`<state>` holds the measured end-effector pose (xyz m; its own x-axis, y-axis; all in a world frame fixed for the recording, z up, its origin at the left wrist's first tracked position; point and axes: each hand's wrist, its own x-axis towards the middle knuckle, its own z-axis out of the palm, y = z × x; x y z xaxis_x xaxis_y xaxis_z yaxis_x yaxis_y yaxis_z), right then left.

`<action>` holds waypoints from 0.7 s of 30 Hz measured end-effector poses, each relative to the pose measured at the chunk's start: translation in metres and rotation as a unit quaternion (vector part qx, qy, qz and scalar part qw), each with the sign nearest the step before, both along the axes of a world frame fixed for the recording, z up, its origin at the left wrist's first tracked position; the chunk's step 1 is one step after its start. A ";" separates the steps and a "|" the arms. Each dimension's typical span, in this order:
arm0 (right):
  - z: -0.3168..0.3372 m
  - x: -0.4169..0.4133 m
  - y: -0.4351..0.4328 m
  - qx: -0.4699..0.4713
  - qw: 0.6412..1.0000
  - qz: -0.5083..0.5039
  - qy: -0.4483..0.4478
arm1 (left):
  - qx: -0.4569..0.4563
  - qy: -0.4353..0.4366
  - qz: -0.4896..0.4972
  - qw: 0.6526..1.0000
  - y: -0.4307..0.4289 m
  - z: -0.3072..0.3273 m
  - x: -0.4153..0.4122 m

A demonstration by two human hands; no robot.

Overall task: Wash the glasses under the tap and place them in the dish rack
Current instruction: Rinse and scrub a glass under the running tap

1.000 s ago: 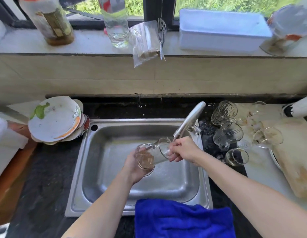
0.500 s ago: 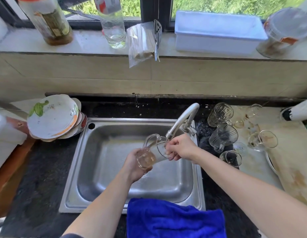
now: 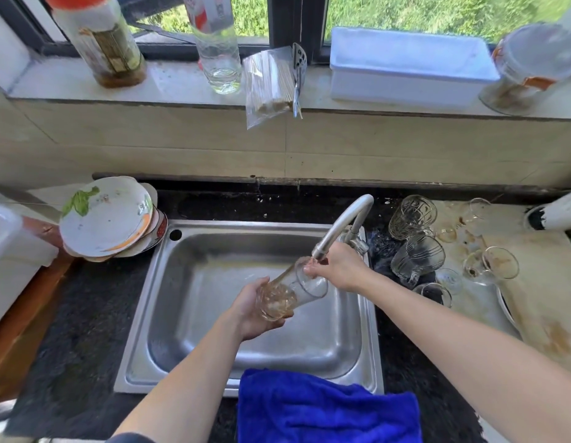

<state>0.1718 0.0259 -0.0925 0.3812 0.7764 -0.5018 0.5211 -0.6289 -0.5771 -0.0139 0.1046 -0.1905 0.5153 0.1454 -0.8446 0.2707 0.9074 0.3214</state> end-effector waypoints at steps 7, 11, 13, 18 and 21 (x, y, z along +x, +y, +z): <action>-0.002 -0.016 0.002 -0.015 0.987 -0.072 0.141 | 0.011 -0.011 0.063 0.998 0.007 -0.003 -0.007; 0.004 -0.011 0.009 -0.009 0.983 -0.080 0.163 | 0.011 0.017 -0.045 0.999 0.012 0.001 -0.006; 0.005 -0.010 0.010 0.005 0.981 -0.096 0.168 | 0.004 0.010 -0.033 0.999 0.010 0.006 -0.002; 0.002 -0.014 0.003 -0.019 0.971 -0.125 0.201 | -0.004 -0.046 0.107 0.993 0.004 0.006 0.003; 0.004 -0.009 0.001 -0.059 0.971 -0.110 0.204 | -0.023 -0.048 0.075 0.996 0.005 0.010 0.004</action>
<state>0.1628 0.0267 -0.0888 0.2816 0.6264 -0.7269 0.1091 -0.7735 -0.6243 -0.0104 0.1099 -0.1801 0.5691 0.1889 -0.8003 0.1005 0.9500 0.2957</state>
